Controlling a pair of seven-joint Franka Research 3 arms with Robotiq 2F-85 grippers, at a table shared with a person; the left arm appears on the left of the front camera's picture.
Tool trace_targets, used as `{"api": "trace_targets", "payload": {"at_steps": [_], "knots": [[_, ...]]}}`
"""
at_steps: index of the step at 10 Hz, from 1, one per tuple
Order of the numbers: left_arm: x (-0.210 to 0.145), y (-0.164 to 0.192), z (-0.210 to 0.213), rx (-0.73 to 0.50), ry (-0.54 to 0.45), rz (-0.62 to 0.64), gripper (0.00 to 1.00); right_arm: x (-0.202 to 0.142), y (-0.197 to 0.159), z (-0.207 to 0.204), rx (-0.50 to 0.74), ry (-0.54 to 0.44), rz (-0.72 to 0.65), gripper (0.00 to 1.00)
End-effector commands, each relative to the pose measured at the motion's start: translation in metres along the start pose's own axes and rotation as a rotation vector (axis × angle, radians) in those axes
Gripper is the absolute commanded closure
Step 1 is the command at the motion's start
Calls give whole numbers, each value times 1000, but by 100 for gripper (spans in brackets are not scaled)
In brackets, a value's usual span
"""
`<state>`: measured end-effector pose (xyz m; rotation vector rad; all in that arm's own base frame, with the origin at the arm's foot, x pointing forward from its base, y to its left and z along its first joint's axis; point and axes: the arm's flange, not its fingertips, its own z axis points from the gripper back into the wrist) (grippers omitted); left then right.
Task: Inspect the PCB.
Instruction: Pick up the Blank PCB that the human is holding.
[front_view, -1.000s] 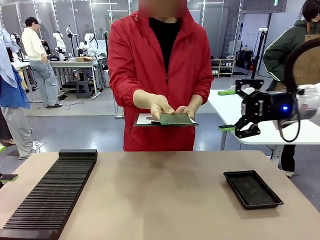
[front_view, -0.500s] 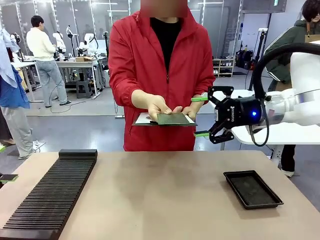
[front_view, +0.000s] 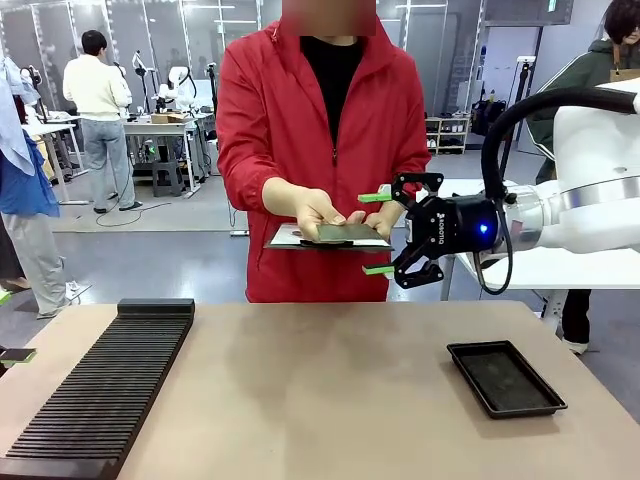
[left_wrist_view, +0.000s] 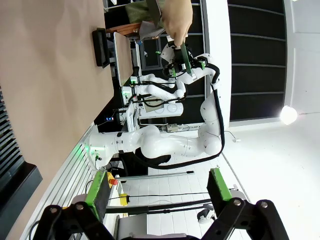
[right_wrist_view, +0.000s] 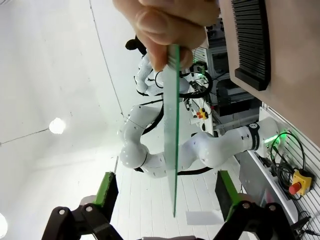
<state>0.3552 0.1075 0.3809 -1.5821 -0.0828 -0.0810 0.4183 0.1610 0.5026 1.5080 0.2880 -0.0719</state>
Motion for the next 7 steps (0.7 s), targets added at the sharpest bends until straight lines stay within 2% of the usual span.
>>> {"api": "trace_targets", "payload": {"at_steps": [1,7], "knots": [[0,-1,1,5,-4,1,0,10,2,-12,9,10,35,8],[0,-1,1,5,-4,1,0,9,-2,-20,34,33,38,68]]}}
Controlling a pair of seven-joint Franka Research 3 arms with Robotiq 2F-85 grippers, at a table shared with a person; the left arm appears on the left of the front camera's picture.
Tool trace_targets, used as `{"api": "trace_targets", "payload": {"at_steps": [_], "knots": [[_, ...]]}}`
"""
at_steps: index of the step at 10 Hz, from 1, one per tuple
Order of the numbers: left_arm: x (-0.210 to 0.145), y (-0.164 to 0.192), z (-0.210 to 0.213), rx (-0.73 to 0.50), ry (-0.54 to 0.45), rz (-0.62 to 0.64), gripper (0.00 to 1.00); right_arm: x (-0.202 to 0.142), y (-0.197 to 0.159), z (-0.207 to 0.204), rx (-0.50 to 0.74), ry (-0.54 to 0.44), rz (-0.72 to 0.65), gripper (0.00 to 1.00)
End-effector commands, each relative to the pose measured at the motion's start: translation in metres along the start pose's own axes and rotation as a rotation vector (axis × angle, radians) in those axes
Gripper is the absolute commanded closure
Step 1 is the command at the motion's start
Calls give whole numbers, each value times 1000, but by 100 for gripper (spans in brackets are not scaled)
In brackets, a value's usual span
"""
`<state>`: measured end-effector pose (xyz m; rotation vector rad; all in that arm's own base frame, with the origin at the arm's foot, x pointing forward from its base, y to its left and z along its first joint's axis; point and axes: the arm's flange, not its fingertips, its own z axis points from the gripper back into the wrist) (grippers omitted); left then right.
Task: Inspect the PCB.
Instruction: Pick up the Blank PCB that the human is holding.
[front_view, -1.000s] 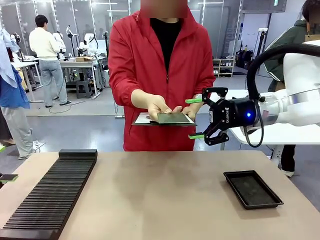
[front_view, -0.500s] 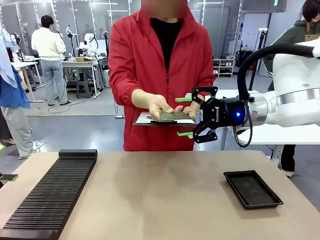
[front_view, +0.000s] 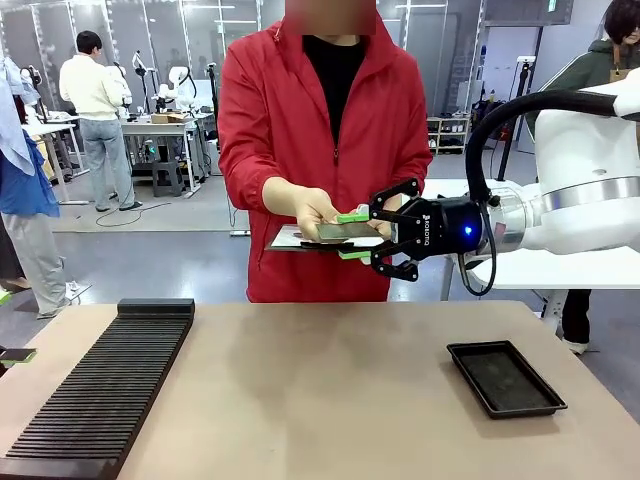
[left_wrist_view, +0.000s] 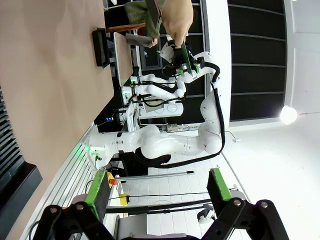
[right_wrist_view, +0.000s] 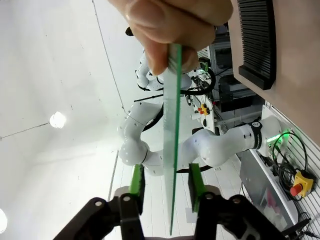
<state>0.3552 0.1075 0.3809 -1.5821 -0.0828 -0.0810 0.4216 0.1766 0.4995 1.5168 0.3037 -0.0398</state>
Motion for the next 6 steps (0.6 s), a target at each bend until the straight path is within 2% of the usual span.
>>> {"api": "trace_targets", "payload": {"at_steps": [1,3,6], "knots": [[0,-1,1,5,-4,1,0,3,-2,-4,27,2,23,80],[0,-1,1,5,-4,1,0,1,-2,-4,30,3,27,100],[0,-1,1,5,-4,1,0,-1,-2,-4,28,3,32,100]]}}
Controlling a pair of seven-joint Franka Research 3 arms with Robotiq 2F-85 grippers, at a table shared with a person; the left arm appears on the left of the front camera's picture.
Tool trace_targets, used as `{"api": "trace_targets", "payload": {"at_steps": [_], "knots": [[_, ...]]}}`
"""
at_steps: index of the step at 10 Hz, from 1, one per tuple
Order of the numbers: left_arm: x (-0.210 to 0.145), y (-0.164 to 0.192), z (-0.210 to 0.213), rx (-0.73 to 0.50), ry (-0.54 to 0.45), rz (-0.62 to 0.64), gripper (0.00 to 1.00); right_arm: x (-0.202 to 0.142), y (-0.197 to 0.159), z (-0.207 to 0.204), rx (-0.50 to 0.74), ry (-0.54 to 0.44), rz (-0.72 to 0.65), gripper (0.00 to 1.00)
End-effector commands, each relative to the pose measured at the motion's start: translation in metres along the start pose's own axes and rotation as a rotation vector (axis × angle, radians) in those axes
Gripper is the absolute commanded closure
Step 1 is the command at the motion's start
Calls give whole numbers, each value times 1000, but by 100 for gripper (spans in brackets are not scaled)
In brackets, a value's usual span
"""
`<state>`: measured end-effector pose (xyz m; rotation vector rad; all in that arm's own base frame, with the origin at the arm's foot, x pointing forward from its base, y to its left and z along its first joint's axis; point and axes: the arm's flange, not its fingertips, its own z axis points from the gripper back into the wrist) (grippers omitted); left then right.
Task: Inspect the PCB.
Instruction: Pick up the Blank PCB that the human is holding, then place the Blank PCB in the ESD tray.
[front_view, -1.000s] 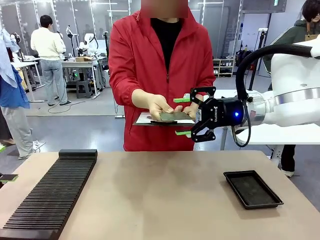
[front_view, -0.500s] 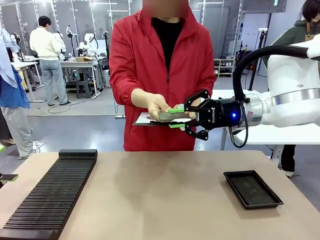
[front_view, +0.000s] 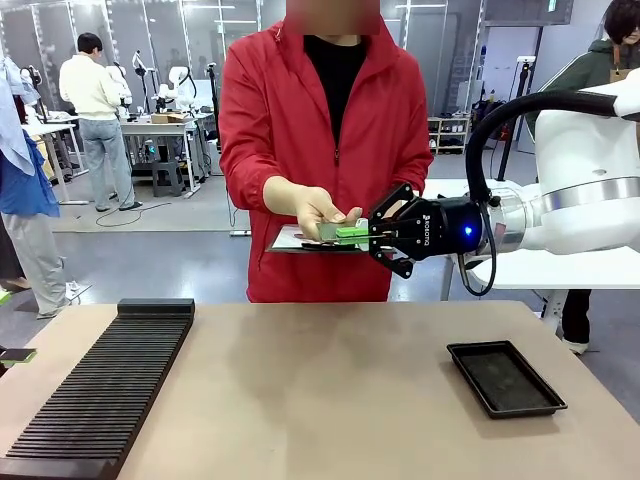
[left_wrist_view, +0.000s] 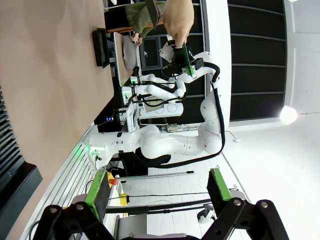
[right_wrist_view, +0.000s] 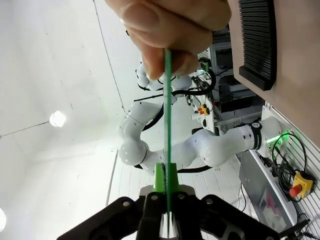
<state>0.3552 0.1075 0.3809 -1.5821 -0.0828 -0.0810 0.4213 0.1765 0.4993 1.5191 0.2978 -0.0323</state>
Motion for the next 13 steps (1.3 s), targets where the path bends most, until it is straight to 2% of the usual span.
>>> {"api": "trace_targets", "payload": {"at_steps": [1,3,4,13], "knots": [[0,-1,1,5,-4,1,0,-1,-2,-3,33,-5,24,100],[0,-1,1,5,-4,1,0,2,-7,3,41,-63,19,100],[0,-1,1,5,-4,1,0,0,0,1,7,-4,0,100],[0,-1,1,5,-4,1,0,0,0,1,7,-4,0,100]]}}
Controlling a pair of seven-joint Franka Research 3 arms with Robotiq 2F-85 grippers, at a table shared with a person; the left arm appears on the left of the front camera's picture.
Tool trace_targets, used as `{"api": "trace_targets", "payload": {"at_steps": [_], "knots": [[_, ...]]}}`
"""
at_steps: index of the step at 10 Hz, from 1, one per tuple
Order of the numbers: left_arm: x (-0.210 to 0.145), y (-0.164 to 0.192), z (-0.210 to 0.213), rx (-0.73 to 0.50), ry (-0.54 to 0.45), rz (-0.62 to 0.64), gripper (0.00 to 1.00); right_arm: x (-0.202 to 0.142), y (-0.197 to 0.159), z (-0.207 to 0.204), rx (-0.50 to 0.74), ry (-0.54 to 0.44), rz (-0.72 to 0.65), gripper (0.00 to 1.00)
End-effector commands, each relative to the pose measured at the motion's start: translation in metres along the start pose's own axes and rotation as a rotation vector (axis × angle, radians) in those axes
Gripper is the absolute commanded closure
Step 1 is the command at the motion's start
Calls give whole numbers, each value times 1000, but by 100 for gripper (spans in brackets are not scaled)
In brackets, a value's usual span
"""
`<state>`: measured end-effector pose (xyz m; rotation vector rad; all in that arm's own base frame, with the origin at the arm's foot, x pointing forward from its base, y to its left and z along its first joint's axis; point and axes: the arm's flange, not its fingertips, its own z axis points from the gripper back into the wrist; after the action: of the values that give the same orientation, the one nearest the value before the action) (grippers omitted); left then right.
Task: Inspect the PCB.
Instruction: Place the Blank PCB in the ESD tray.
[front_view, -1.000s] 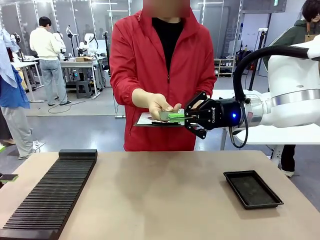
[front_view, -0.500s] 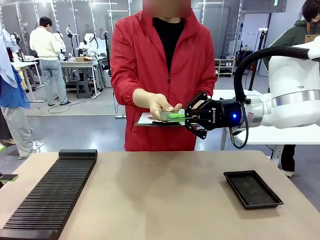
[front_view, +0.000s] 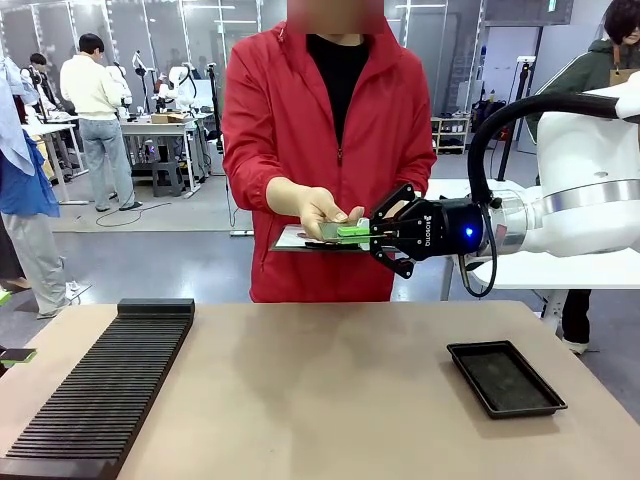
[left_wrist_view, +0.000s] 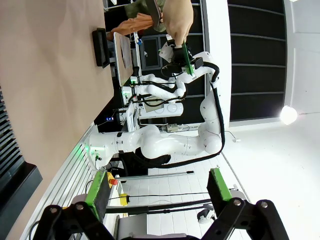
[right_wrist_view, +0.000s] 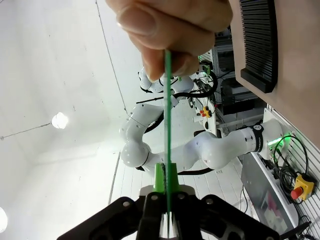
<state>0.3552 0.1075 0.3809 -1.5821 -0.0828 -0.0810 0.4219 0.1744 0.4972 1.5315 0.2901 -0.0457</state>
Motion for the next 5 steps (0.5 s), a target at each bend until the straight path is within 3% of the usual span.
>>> {"api": "trace_targets", "payload": {"at_steps": [1,5], "knots": [[0,-1,1,5,-4,1,0,0,2,-2,-6,9,2,100],[0,-1,1,5,-4,1,0,0,2,-2,-6,9,2,100]]}}
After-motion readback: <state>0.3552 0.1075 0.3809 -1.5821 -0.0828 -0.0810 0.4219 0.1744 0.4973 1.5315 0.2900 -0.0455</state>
